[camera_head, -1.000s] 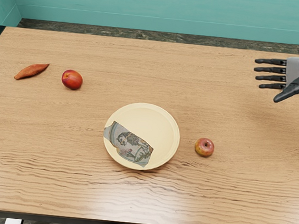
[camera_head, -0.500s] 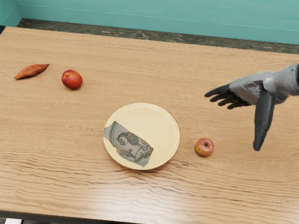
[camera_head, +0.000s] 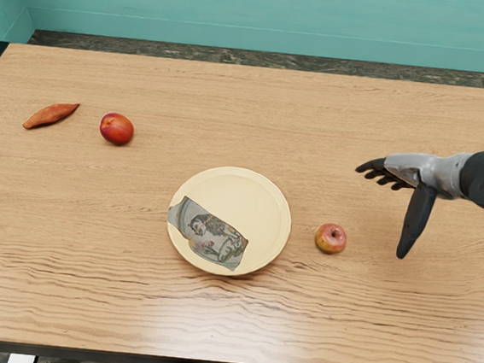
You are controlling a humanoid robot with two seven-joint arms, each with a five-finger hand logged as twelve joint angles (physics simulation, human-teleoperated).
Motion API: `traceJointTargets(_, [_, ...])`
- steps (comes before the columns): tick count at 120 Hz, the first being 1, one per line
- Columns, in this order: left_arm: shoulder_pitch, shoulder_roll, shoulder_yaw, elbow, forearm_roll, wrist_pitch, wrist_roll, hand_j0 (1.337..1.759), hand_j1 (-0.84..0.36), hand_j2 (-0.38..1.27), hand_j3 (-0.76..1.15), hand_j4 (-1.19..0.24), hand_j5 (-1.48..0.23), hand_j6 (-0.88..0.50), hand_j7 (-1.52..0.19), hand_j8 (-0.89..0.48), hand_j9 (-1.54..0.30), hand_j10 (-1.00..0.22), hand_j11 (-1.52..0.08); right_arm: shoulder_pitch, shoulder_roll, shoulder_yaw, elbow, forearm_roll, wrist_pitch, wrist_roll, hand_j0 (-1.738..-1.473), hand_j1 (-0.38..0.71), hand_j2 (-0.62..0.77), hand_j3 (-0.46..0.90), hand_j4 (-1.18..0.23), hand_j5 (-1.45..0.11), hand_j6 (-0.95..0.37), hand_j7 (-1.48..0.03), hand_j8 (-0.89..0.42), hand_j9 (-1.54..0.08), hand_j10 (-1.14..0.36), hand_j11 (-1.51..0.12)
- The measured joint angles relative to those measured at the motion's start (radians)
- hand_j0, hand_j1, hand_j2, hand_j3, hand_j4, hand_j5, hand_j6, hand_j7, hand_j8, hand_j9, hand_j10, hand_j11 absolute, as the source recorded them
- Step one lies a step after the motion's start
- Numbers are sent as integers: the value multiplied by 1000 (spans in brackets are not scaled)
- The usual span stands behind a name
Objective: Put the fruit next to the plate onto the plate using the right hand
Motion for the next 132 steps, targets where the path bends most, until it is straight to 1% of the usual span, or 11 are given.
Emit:
traceJointTargets(12, [-4,0,-1,0,0,0,0,1658,339,2,0,-9,-11,-9,-11,-8,-11,-8,-11,-43,20,17,1,-24,-25,0,-1658,-170,-29,0,-155,-196,-156,-195,-155,-196,-154,-196])
traceJointTargets(25, [-6,0,-1,0,-1,0,0,1658,339,2,0,-8,-11,-8,-11,-8,-11,-8,-11,-93,55,34,1,-75,-96,0,-1658,-124,-36,0,-193,-246,-194,-245,-193,-246,-192,-246])
traceJointTargets(39, [-9,0,-1,-1,-1,0,0,1658,339,2,0,-8,-11,-8,-11,-8,-11,-8,-11,-155,79,42,2,-155,-185,0,-1658,-97,-40,0,-216,-276,-217,-275,-216,-275,-215,-275])
traceJointTargets(61, [-9,0,-1,-1,-1,0,0,1658,339,2,0,-9,-11,-9,-11,-8,-11,-8,-11,-231,89,48,2,-259,-255,0,-1658,-78,-43,0,-232,-297,-234,-296,-232,-296,-231,-296])
traceJointTargets(76, [-9,0,-1,-1,-1,0,0,1658,339,2,0,-9,-11,-8,-11,-8,-11,-8,-11,-251,103,50,2,-287,-270,0,-1658,-72,-44,0,-237,-304,-239,-303,-238,-303,-237,-303])
traceJointTargets(108, [-9,0,0,-2,-1,0,0,1658,339,2,0,-9,-11,-9,-11,-9,-11,-9,-11,-257,162,60,2,-304,-286,0,-1658,-58,-46,0,-248,-318,-250,-318,-249,-318,-248,-318])
traceJointTargets(132, [-9,0,0,-2,-1,0,0,1658,339,2,0,-9,-11,-9,-11,-8,-11,-8,-11,-286,178,61,2,-353,-308,0,-1658,-32,-50,0,-269,-346,-271,-346,-270,-346,-269,-346])
